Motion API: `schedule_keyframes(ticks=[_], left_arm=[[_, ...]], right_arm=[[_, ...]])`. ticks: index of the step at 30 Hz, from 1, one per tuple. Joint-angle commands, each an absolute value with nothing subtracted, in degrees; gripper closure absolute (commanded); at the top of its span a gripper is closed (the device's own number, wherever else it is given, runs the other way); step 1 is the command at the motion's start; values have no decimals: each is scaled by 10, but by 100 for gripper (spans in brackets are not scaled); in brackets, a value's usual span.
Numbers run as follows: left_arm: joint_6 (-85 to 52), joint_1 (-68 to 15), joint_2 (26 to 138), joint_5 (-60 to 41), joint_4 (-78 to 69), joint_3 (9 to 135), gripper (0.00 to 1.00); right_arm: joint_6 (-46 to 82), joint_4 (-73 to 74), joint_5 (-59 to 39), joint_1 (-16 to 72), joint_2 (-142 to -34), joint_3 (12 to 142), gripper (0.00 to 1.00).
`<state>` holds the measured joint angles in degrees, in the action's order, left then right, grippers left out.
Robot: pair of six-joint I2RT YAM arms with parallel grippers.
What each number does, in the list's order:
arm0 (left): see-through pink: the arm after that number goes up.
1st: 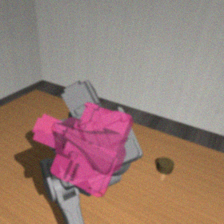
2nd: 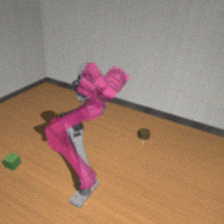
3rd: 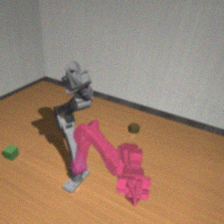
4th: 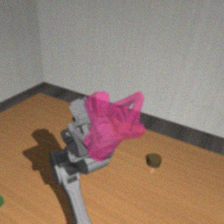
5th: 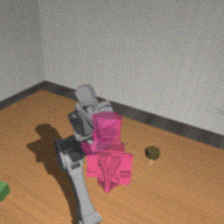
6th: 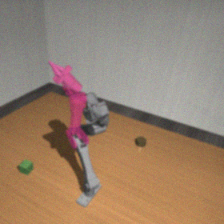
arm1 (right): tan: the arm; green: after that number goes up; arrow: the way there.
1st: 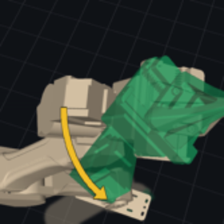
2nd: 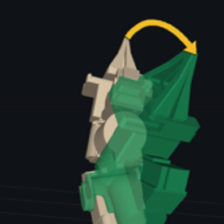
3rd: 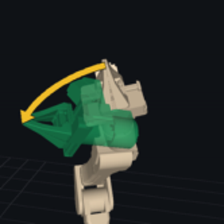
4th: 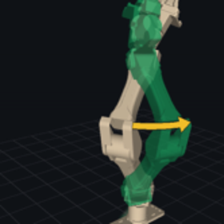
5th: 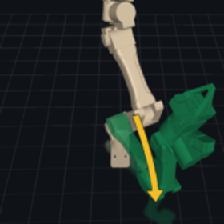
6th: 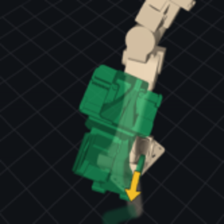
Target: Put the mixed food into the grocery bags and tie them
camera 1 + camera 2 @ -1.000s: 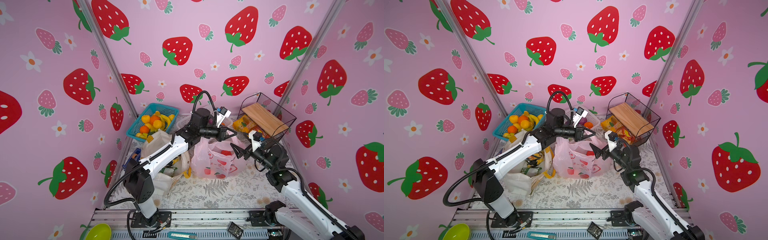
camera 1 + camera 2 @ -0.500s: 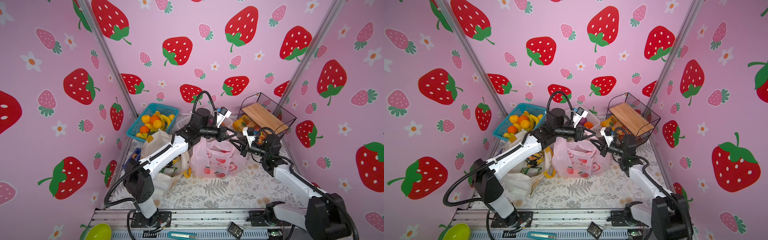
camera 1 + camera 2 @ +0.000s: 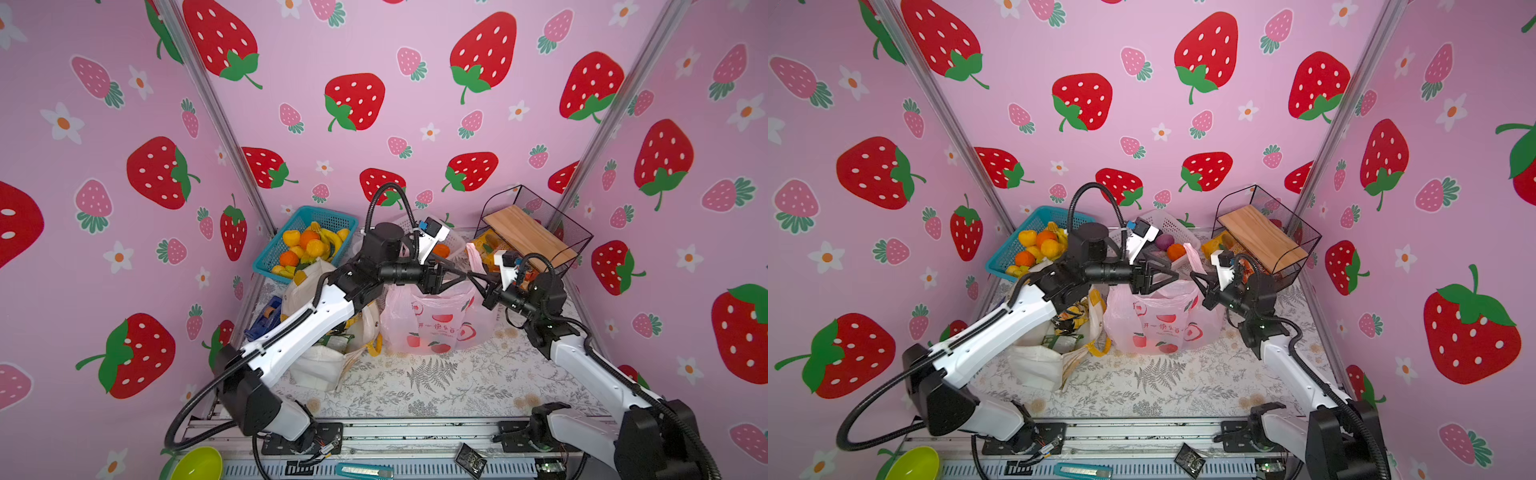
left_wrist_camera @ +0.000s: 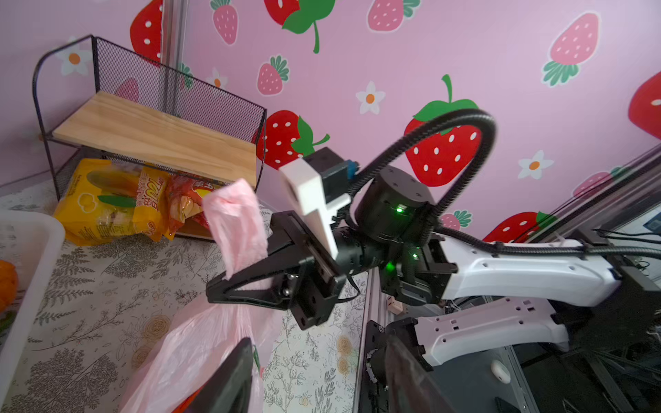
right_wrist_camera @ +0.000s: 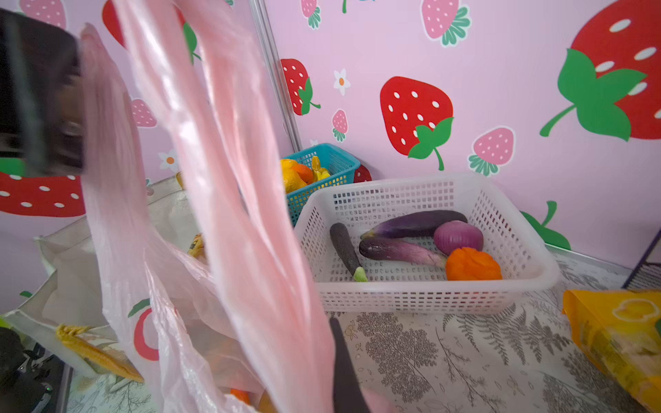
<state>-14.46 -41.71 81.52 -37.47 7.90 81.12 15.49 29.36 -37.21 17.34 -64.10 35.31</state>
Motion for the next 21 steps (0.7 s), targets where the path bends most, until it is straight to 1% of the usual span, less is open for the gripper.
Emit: schedule_keyframes(ticks=[1,3,5,8,10,13,14,18,21], left_arm=[[-99,-428,733,-341,74,741,35],[-98,-427,678,-307,68,685,34],[-93,-426,618,-227,82,632,30],[-84,-408,539,-102,90,554,20],[-79,-389,514,-59,76,516,15],[-68,-378,531,-75,56,507,12],[-62,-378,543,-98,50,509,11],[-34,-378,594,-153,32,529,10],[-14,-378,616,-173,17,536,10]], right_arm=[[173,252,-335,170,-638,365,100],[171,250,-336,170,-640,366,100],[170,250,-337,170,-641,365,100],[168,249,-341,170,-638,364,100],[168,249,-343,170,-638,365,100],[170,251,-347,170,-641,369,100],[170,250,-349,170,-641,370,100],[170,247,-351,170,-640,374,100],[165,238,-352,170,-638,377,100]])
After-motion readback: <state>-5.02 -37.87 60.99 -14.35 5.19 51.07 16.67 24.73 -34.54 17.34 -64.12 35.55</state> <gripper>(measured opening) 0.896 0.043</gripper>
